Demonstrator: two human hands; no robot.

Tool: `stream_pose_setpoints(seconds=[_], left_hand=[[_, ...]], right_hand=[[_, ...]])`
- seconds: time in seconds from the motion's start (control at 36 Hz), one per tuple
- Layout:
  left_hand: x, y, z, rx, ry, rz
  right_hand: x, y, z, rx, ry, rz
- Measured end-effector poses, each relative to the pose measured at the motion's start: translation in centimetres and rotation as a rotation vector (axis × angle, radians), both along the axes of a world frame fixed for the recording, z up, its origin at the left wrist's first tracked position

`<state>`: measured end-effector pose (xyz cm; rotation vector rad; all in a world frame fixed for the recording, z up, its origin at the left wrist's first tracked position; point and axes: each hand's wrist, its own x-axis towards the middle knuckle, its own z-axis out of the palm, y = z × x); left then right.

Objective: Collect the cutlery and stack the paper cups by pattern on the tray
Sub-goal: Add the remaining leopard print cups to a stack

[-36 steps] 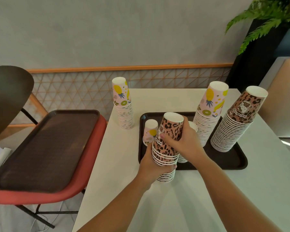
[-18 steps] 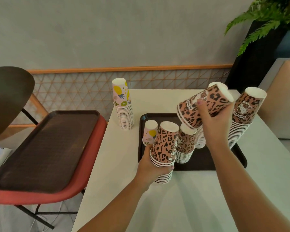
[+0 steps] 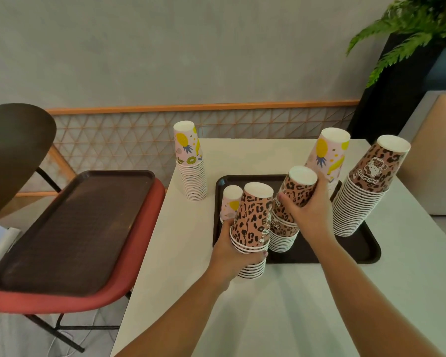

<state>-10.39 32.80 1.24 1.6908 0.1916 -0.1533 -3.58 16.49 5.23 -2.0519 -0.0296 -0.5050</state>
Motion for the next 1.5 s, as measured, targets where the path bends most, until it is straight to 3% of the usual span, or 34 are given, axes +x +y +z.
stream_pose_setpoints(seconds=[0.11,0.19,0.33,0.47,0.83,1.19,1.31,1.5], left_hand=[[0.2,0.0,0.1,-0.006,-0.003,0.014],[0.3,-0.1,0.4,-0.013,-0.016,0.020],[0.4,-0.3,0.5,-0.038,-0.036,0.035],[0.6,-0.6,0.6,-0.035,-0.032,0.045],[0.8,-0.8,0.6,-0.043,-0.017,0.016],[0.6,-0.5,-0.3,0.008,0.013,0.038],[0.7,-0.4,-0.2,0.007,0.028,0.059],[0.6,-0.6,0.2,0.019,0.029,0.065]], right_hand=[[-0.7,0.7,0.6,-0.018,-0.150,-0.033],[-1.2,1.3,1.4,-0.038,-0.225,0.081],[-2.0,2.8,1.9,-0.033,-0.084,0.332],[-2.4,3.6,1.1,-0.108,0.140,0.416],[-2.2,3.8,1.0,-0.018,0.122,0.269],[-0.7,1.3,5.0,0.249,-0.132,0.008],[0.0,0.1,5.2,0.215,-0.207,-0.073],[0.5,-0.3,2.1,0.098,-0.114,-0.087]])
